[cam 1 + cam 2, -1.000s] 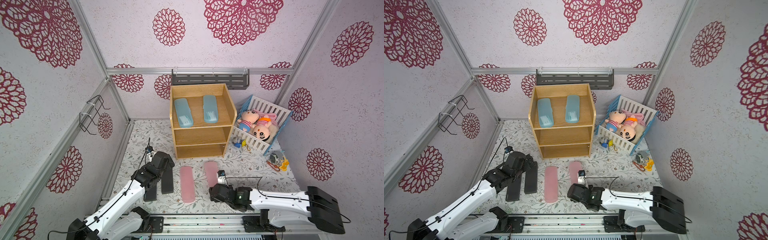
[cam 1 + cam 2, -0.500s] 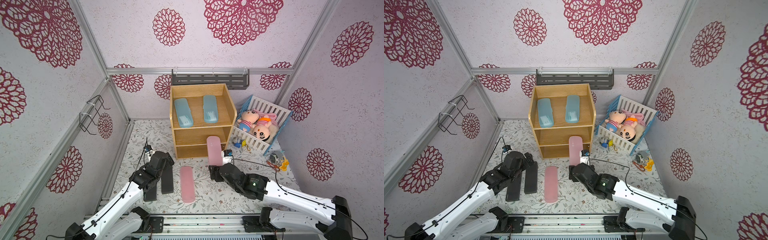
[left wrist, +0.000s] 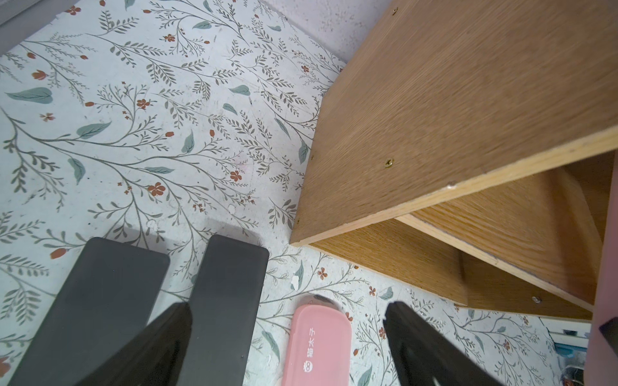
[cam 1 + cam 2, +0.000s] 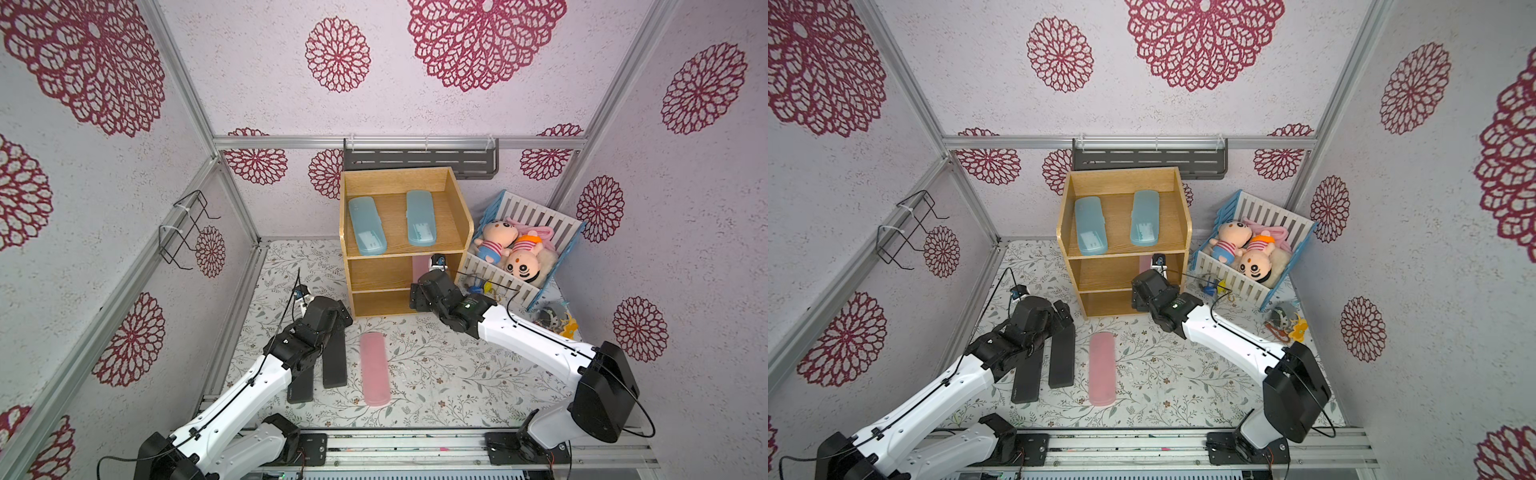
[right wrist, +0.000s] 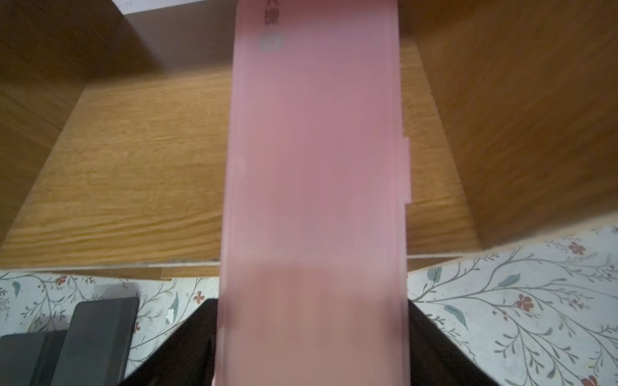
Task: Place the pencil cases on the shelf according to color
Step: Place the pencil case on the shelf.
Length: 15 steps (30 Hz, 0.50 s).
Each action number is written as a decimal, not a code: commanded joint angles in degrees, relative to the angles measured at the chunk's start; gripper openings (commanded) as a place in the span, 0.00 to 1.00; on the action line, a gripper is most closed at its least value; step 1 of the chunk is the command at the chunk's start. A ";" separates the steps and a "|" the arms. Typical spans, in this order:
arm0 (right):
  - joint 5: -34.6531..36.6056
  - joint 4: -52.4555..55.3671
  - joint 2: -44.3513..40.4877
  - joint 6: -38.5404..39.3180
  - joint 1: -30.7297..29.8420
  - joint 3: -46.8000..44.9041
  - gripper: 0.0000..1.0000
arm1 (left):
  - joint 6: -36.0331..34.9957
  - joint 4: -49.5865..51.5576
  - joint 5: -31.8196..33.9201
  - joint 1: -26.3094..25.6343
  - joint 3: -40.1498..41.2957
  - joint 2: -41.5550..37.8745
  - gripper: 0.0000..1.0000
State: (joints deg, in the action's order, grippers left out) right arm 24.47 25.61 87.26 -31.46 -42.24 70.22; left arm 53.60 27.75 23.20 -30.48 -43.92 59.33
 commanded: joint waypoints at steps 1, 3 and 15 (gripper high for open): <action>-1.40 -1.07 -1.16 2.17 0.40 1.80 0.91 | -0.69 -1.07 -0.36 -0.55 -1.08 1.38 0.97; -1.92 -1.10 -1.60 2.09 0.40 1.51 0.94 | -0.69 -1.20 -0.27 -0.55 -1.17 2.21 0.97; -7.87 -0.88 -11.37 2.92 0.36 -0.96 0.98 | -1.31 -1.20 -0.09 -0.55 -0.97 3.07 0.97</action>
State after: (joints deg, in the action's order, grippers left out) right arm 19.00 25.43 79.50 -30.00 -41.78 68.99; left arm 53.17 27.68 22.61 -30.48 -43.99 62.70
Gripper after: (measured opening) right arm 0.985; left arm 0.972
